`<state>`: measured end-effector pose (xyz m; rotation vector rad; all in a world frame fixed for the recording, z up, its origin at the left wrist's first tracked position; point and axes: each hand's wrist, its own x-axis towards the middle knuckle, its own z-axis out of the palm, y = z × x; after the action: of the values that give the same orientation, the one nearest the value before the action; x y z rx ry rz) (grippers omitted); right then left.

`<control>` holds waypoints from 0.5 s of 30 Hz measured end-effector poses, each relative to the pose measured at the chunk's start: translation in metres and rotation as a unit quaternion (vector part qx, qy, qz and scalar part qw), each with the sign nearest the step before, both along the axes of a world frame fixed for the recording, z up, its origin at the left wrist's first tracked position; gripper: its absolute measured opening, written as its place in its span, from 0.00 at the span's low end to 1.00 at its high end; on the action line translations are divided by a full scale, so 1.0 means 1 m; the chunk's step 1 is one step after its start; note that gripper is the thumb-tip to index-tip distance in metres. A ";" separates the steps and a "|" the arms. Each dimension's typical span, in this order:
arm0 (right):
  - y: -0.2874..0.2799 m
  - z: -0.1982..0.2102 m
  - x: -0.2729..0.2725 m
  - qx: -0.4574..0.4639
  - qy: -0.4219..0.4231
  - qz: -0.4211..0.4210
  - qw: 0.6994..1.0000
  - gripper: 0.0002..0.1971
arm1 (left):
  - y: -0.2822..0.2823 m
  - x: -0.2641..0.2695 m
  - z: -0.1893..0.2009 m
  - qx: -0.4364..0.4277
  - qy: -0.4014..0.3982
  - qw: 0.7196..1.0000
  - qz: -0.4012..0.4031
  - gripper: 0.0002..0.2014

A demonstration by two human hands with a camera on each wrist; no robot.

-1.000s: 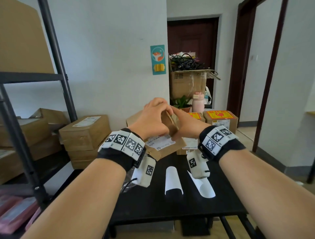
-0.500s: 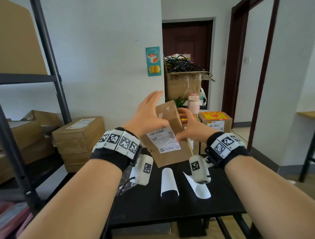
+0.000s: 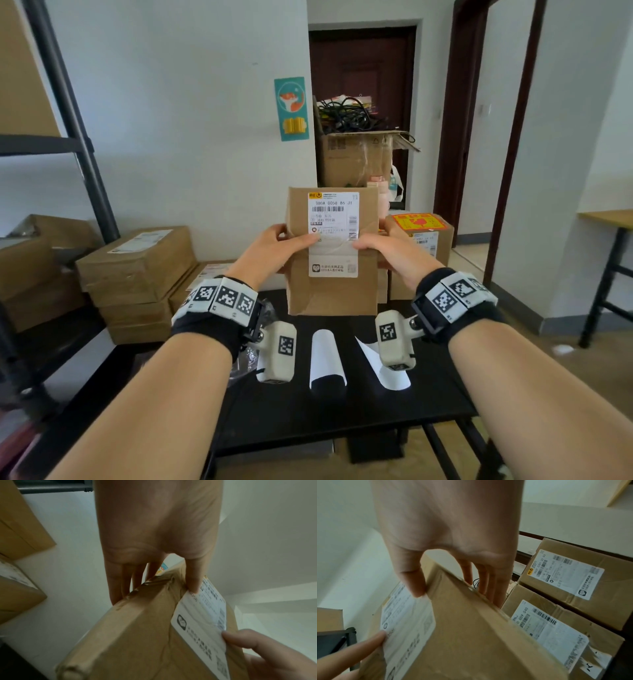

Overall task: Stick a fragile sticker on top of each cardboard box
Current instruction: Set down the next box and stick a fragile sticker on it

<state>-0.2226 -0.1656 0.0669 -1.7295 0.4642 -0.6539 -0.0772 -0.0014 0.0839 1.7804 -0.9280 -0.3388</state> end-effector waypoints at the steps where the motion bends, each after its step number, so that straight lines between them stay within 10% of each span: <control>1: 0.000 0.000 -0.002 -0.005 -0.001 -0.003 1.000 0.31 | 0.000 0.000 0.001 0.004 -0.002 1.000 -0.004 0.24; 15: 0.003 -0.007 -0.014 -0.035 -0.042 -0.072 0.996 0.16 | -0.017 -0.012 -0.007 -0.009 -0.053 0.999 -0.003 0.30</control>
<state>-0.2363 -0.1630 0.0603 -1.7378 0.5155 -0.8527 -0.0890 -0.0187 0.0774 1.7931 -1.0085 -0.2424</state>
